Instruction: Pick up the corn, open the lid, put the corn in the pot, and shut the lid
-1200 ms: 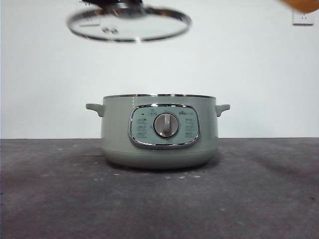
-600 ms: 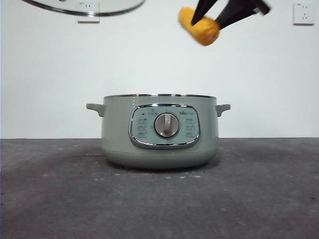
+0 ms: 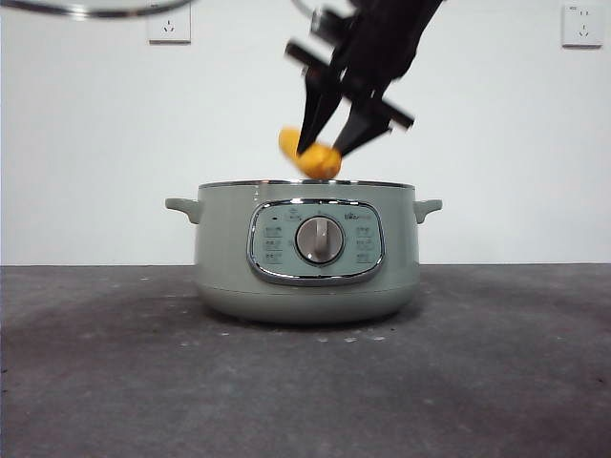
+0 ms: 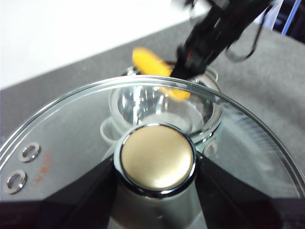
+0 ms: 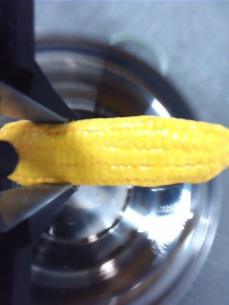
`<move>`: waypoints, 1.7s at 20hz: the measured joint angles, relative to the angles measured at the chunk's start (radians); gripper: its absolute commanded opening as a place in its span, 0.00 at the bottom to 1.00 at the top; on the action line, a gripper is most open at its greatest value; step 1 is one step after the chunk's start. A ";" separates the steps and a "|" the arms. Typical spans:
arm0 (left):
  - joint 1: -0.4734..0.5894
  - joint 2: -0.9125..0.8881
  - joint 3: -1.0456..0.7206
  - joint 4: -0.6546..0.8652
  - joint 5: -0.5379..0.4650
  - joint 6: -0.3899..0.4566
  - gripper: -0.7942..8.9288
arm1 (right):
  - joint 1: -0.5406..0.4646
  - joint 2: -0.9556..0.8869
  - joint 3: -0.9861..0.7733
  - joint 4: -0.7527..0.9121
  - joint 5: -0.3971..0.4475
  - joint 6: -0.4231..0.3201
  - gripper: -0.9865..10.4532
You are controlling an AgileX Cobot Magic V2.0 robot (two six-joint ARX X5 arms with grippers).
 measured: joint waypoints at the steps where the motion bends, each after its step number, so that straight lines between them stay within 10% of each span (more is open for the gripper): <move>1: 0.000 -0.016 0.000 0.000 0.000 0.000 0.07 | 0.006 0.026 0.008 -0.004 0.005 -0.005 0.08; 15: 0.000 -0.058 0.000 -0.049 0.000 -0.003 0.07 | 0.059 0.162 0.019 -0.019 0.127 -0.015 0.08; 19: 0.000 -0.058 0.000 -0.049 0.000 -0.003 0.07 | 0.060 0.162 0.020 -0.018 0.130 -0.015 0.40; 23: 0.000 -0.058 0.000 -0.049 0.000 -0.003 0.07 | 0.060 0.182 0.024 -0.044 0.137 -0.015 0.42; 34: 0.000 0.002 0.000 0.003 0.000 -0.001 0.07 | 0.064 0.004 0.599 -0.415 0.201 -0.015 0.42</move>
